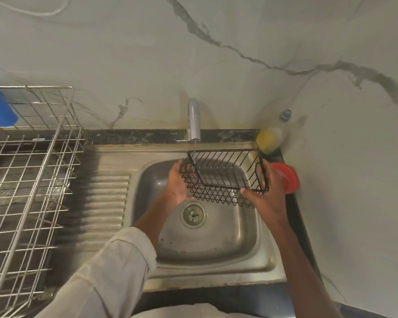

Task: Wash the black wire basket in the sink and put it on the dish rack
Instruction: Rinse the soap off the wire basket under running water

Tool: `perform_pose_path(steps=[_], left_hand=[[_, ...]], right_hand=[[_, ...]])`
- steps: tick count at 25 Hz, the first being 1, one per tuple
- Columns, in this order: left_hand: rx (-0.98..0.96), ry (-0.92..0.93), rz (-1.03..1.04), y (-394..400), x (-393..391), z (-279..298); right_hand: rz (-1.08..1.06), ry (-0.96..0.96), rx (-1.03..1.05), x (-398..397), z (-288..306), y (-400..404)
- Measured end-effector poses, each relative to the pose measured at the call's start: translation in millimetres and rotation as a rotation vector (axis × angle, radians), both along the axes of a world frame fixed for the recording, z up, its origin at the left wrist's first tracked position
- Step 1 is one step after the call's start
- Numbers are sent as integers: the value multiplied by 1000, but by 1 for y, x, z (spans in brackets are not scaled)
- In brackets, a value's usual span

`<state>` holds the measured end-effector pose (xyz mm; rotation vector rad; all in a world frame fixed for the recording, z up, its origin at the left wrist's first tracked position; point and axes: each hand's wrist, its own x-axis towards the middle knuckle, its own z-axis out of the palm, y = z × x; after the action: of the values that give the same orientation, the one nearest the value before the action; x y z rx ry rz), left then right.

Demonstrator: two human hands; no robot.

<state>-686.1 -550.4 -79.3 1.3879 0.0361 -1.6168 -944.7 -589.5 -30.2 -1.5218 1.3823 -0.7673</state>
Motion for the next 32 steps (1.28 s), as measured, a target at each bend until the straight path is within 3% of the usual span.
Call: perform_pose_path(steps=[4,9,13,16,21,26,29,32], left_hand=[[-23,-106,-69,28,13,-17],[-44,-159,97,65,37,-16],[54,-335,172,95,70,4],[94,-388,183,120,72,24],[129,-361,216,156,47,5],[116,-229,267,155,15,-29],[134,-269,52,147,5,-49],[257,-369,-229,140,10,-42]], right_hand=[[-124,99,30,21,12,-2],[-134,85,251,74,19,-16],[33,134,415,115,11,-35],[233,66,466,142,3,-48],[636,106,337,160,7,-74],[800,159,165,166,28,-78],[815,172,74,159,41,-77],[874,301,-253,135,36,-71]])
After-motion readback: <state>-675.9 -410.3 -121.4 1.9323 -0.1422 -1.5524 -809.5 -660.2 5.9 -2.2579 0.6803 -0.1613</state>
